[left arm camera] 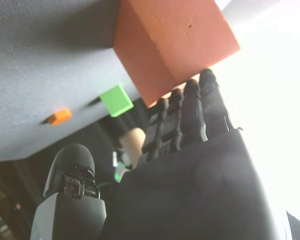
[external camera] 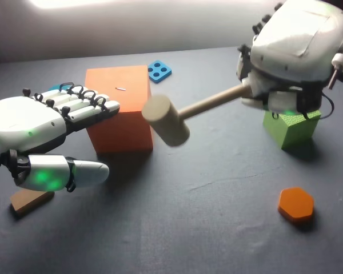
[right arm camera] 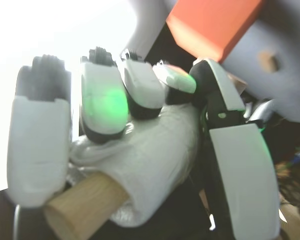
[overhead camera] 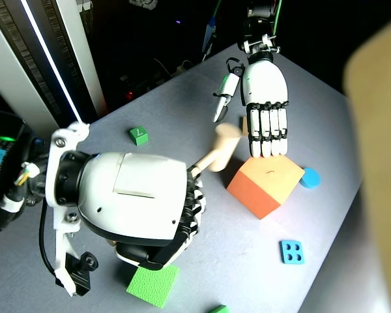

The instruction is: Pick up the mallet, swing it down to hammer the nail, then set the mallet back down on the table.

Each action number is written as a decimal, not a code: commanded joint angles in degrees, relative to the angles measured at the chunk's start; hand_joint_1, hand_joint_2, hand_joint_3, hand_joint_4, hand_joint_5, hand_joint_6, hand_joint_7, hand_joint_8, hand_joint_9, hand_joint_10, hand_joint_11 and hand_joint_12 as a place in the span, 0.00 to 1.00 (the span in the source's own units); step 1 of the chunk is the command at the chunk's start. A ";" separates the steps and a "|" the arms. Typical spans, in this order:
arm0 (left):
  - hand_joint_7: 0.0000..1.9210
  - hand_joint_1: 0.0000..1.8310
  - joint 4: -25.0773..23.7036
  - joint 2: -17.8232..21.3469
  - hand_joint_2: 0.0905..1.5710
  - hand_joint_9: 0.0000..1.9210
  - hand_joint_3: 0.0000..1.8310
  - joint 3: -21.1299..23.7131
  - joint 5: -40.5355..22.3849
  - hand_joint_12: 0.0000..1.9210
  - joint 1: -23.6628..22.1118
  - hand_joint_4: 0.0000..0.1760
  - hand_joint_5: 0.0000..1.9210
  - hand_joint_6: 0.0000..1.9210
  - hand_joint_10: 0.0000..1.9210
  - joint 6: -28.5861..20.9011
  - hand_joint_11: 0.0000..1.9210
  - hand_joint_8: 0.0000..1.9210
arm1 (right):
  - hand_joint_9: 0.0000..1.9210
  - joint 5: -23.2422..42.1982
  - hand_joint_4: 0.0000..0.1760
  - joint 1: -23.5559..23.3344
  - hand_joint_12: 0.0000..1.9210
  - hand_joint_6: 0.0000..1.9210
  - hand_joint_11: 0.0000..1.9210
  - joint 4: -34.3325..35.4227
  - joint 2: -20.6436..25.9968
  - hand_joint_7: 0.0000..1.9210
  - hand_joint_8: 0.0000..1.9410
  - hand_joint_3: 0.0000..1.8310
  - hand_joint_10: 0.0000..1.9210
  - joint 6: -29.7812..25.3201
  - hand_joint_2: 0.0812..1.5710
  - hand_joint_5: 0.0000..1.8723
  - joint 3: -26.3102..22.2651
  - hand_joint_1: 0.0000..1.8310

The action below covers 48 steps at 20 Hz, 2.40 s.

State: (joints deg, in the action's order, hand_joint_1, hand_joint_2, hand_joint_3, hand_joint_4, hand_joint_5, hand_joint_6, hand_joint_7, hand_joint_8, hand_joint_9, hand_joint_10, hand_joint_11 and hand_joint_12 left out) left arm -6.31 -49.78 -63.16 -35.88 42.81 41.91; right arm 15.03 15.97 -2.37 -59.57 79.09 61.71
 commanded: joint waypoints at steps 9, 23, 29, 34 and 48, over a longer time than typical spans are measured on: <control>0.02 0.00 -3.46 2.69 0.79 0.01 0.00 -0.24 0.14 0.00 -6.61 0.00 0.01 0.00 0.00 -2.29 0.00 0.00 | 0.91 7.55 1.00 3.55 1.00 1.00 0.97 -13.75 -9.28 0.84 1.00 0.05 1.00 -7.90 1.00 0.71 7.59 0.17; 0.02 0.00 -19.40 10.15 0.79 0.02 0.00 7.06 -0.20 0.05 -13.01 0.00 0.01 0.00 0.00 -10.92 0.00 0.00 | 0.86 10.64 1.00 7.62 1.00 1.00 0.90 -1.94 -16.29 0.76 1.00 0.01 1.00 7.58 1.00 0.67 9.32 0.22; 0.03 0.00 -19.40 10.47 0.78 0.02 0.00 8.56 -1.58 0.04 -13.04 0.00 0.02 0.00 0.00 -9.69 0.00 0.00 | 0.42 11.34 0.00 8.61 1.00 1.00 0.44 -1.94 -16.35 0.39 1.00 0.00 1.00 9.71 0.86 0.38 8.06 0.38; 0.03 0.00 -19.39 10.47 0.79 0.02 0.00 8.74 -4.15 0.01 -12.93 0.00 0.02 0.00 0.00 -7.38 0.00 0.00 | 0.27 12.24 0.45 9.62 1.00 0.90 0.25 -1.95 -16.35 0.27 0.89 0.00 0.93 11.24 0.88 0.28 6.85 0.42; 0.03 0.00 -18.78 10.44 0.79 0.02 0.00 8.41 -4.89 0.03 -11.81 0.00 0.02 0.00 0.00 -7.16 0.00 0.00 | 0.24 14.15 0.00 13.95 0.55 0.00 0.01 -1.59 -16.14 0.27 0.00 0.00 0.01 14.17 0.75 0.28 3.90 0.28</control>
State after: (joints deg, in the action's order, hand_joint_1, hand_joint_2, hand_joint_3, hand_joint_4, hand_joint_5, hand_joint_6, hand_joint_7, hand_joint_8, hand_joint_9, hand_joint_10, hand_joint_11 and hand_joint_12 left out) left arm -26.98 -39.83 -54.52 -34.76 31.38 34.65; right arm 22.15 30.61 -3.64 -76.05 92.86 65.73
